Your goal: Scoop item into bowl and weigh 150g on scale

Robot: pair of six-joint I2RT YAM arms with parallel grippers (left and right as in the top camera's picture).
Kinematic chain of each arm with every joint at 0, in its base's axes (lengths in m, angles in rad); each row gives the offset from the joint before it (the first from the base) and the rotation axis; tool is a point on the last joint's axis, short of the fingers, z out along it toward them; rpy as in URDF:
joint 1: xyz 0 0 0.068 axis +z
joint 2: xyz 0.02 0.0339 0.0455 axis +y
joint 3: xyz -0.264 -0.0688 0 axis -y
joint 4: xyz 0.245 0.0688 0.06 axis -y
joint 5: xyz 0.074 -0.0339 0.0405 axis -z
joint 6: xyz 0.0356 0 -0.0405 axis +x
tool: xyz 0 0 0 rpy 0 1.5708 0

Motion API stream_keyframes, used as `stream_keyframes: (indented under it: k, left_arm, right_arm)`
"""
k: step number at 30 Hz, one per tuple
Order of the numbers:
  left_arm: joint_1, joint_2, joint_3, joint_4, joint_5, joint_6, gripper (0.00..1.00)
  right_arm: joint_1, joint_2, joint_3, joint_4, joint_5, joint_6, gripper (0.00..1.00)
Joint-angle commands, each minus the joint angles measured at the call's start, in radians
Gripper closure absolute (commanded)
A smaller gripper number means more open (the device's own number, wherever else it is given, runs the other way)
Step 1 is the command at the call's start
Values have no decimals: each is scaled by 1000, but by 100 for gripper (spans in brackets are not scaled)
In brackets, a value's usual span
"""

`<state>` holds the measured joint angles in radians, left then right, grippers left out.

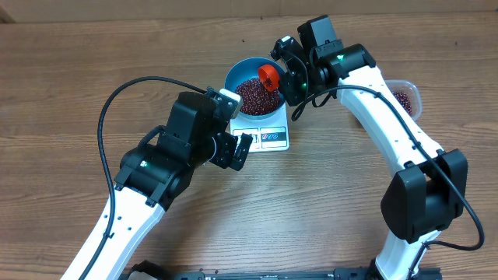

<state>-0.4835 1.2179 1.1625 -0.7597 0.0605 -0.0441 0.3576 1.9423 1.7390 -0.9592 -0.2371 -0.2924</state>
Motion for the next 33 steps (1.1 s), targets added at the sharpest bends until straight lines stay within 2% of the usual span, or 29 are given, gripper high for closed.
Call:
stream_keyframes:
  k: [1,33]
  left_arm:
    - [5,5,-10,1,8,22,1]
    - [5,5,-10,1,8,22,0]
  right_arm:
    - [-6,-25,29,3,-29,8,97]
    - [-6,-25,29,2,-53,10,97]
